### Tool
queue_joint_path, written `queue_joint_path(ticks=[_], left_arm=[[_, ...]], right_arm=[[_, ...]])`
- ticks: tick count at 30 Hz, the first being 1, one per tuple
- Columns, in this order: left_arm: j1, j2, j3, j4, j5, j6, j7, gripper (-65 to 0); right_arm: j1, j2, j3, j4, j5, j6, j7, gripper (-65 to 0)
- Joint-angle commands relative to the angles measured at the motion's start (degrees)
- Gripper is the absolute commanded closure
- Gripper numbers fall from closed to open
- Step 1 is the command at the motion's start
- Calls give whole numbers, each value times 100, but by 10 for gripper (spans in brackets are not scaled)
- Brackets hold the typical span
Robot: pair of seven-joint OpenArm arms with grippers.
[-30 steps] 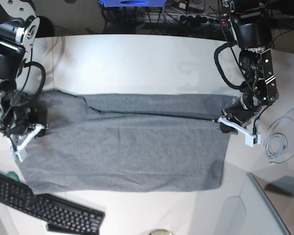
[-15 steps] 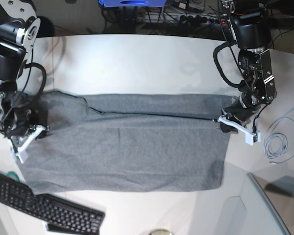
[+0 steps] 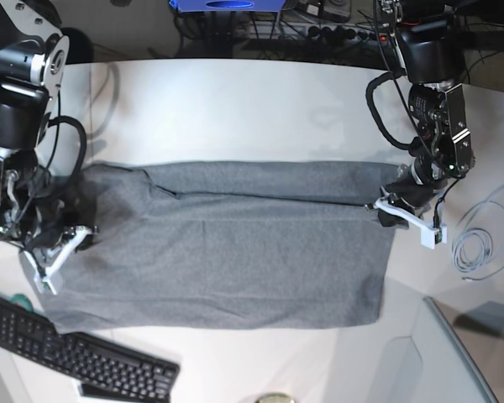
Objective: Layout the t-shirt on the table in an organized manner, then fold the t-shirt properly
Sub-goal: 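Lower the folded edge onto the t-shirt and open both grippers, then grasp the folded edge of the t-shirt with both grippers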
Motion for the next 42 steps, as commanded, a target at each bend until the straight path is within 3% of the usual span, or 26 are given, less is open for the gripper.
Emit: queue_joint_path(ticks=[1,3,6,7,10,12,14,15,18,23,27,30,34,37,42], left_arm=[[-105,-65,-17,132,-58,-40,-131,0],[-158,-65,-17,132,-58,-40,-131,0],[-254,-74,-17,88,-58,-40,-131,0],[-254,-74,-17,97,-58,-40,-131,-66],[-263,-74,-52,184,-84,-40,-131,-360],[-263,-74,-79,343,-84,-40,-131,-533],[-193,-74,-88,589,-93,-40,-131,-634],[-131,-74,-88,782,-93,-40,-131,-650],[361,-74,-96,1530,-102,-40,-131,-647],[1205,-57,-96,2083,-102,-40,-175,-647],[1636,111,-615,1767,-146,-40,-852,-647],[1662,198,-1107,1283,-541,-58,-1037,-647],[1557,172,-1116,677,-1033,-58,-1072,-647],[1355,190,-1116,343,-1033,-58,-1072,-647],[977,216,-1116,-97,-1042,-67,-1054,-645]], right_arm=[[165,71,11,92,64,-102,100,-17],[165,62,11,92,64,-242,100,-42],[165,62,11,110,64,-269,100,-186],[165,71,20,118,64,-269,100,-245],[148,88,20,233,81,-269,117,-405],[-19,88,29,602,99,-269,249,-426],[-301,35,258,1200,99,-269,407,-417],[-494,-53,451,1543,108,-269,460,-417],[-1039,-395,979,2615,108,-233,469,-419],[-1927,-606,1251,3521,108,-225,487,-419],[-2569,-756,1251,3837,117,-225,671,-419],[-2938,-1028,1673,3819,539,-225,1040,-419],[-3079,-1345,2429,3538,1444,-225,1093,-419],[-3096,-1327,2658,3178,1769,-225,1093,-419],[-3061,-1231,2983,2756,1813,-225,1093,-419]])
